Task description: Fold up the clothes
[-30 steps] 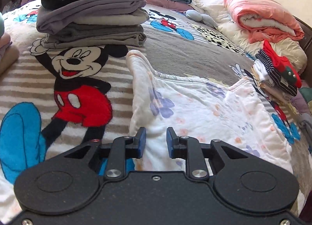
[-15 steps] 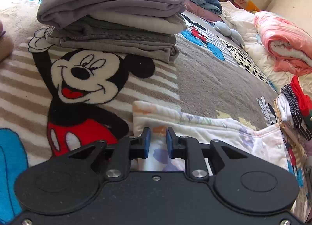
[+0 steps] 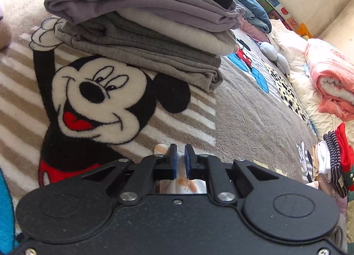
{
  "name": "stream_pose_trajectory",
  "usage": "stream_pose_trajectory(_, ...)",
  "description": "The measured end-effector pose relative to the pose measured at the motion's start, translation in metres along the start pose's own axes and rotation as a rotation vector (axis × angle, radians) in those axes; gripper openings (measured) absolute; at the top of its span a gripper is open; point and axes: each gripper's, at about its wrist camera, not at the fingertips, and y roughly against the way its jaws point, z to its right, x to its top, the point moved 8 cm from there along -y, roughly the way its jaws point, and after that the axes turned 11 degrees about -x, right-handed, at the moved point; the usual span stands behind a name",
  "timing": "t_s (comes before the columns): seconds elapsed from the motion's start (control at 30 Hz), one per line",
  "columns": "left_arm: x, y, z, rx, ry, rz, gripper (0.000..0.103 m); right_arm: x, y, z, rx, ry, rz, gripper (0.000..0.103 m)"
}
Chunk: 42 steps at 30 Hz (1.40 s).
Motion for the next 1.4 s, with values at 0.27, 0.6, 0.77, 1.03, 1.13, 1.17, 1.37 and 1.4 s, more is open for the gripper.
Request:
stream_pose_trajectory(0.27,-0.015,0.052,0.024,-0.014,-0.135,0.051,0.014,0.000,0.000,0.000,-0.002,0.003,-0.006,0.035)
stream_pose_trajectory(0.6,-0.127,0.112,0.055,0.003,-0.294,-0.049,0.014,0.001,0.000,0.003,0.000,-0.001,-0.011,0.034)
stream_pose_trajectory(0.77,-0.153,0.120,0.045,0.059,-0.269,-0.036,0.014,0.001,-0.001,0.004,0.002,-0.002,-0.011,0.034)
stream_pose_trajectory(1.03,-0.123,0.084,0.028,0.061,-0.195,-0.019,0.014,0.002,-0.002,0.005,0.002,-0.003,-0.010,0.034)
stream_pose_trajectory(1.13,-0.107,0.072,0.026,0.061,-0.187,-0.009,0.013,0.002,-0.003,0.005,0.002,-0.004,-0.008,0.034)
stream_pose_trajectory(1.17,-0.102,0.067,0.026,0.061,-0.188,-0.008,0.013,0.001,-0.003,0.006,0.002,-0.005,-0.007,0.034)
stream_pose_trajectory(1.37,-0.071,0.039,0.024,0.093,-0.174,-0.003,0.013,0.001,-0.003,0.006,0.003,-0.006,-0.004,0.034)
stream_pose_trajectory(1.4,-0.067,0.034,0.023,0.100,-0.170,-0.001,0.013,0.001,-0.003,0.006,0.003,-0.006,-0.003,0.034)
